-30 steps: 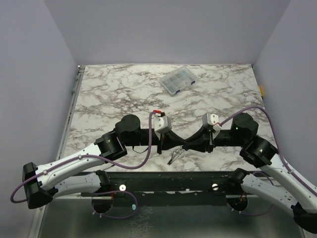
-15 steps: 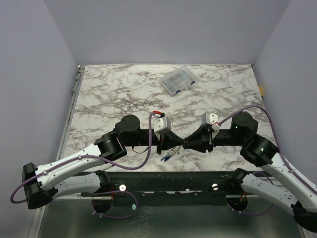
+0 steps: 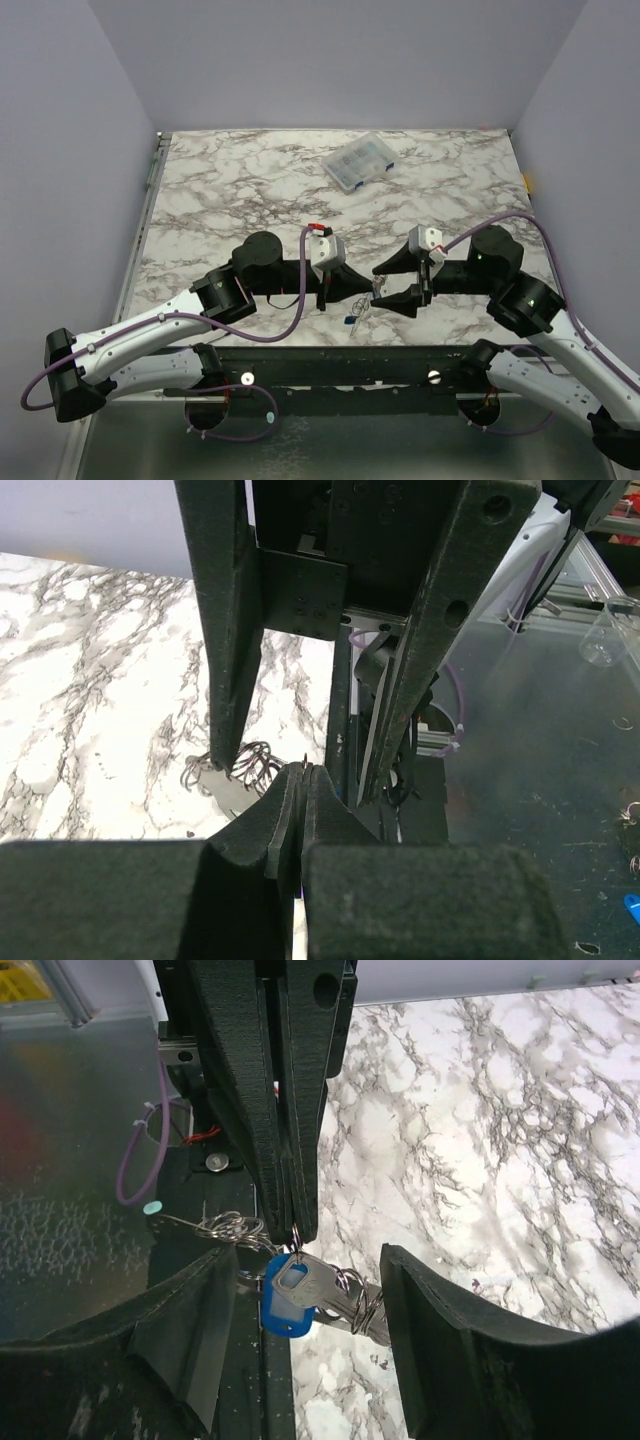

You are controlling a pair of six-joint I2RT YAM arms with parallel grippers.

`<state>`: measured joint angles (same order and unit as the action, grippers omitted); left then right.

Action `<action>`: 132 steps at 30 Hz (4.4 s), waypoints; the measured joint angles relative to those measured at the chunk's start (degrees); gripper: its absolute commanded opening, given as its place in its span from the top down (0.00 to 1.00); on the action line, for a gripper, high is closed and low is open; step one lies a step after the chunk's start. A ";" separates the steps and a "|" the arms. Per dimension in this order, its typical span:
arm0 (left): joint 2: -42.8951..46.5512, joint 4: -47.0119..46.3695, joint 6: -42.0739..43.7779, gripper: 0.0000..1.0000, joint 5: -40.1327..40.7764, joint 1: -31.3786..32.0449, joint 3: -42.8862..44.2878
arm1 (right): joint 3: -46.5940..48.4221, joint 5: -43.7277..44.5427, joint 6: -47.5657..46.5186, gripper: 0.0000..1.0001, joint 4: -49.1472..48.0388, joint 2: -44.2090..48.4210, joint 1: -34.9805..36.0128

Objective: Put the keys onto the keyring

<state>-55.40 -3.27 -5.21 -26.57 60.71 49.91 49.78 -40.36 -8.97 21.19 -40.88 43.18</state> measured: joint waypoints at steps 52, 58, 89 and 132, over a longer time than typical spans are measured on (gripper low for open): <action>-0.11 0.17 0.07 1.00 0.24 -0.39 -0.68 | 0.83 -2.82 0.59 0.52 1.57 -2.47 -0.09; -0.11 -0.74 -0.07 1.00 -0.07 -0.22 -0.68 | 0.76 -2.64 0.48 0.70 1.51 -3.26 -0.09; 0.09 -2.01 -0.22 0.72 -0.94 -0.22 -0.76 | 0.76 -1.36 0.35 0.99 2.56 -1.86 -0.09; 2.93 24.68 -13.00 0.38 44.74 -9.70 -9.09 | -9.35 41.62 31.63 0.66 -0.92 -18.40 17.25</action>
<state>-52.47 21.41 -18.22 18.17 51.00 40.82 40.42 1.26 22.65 20.27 -59.29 60.42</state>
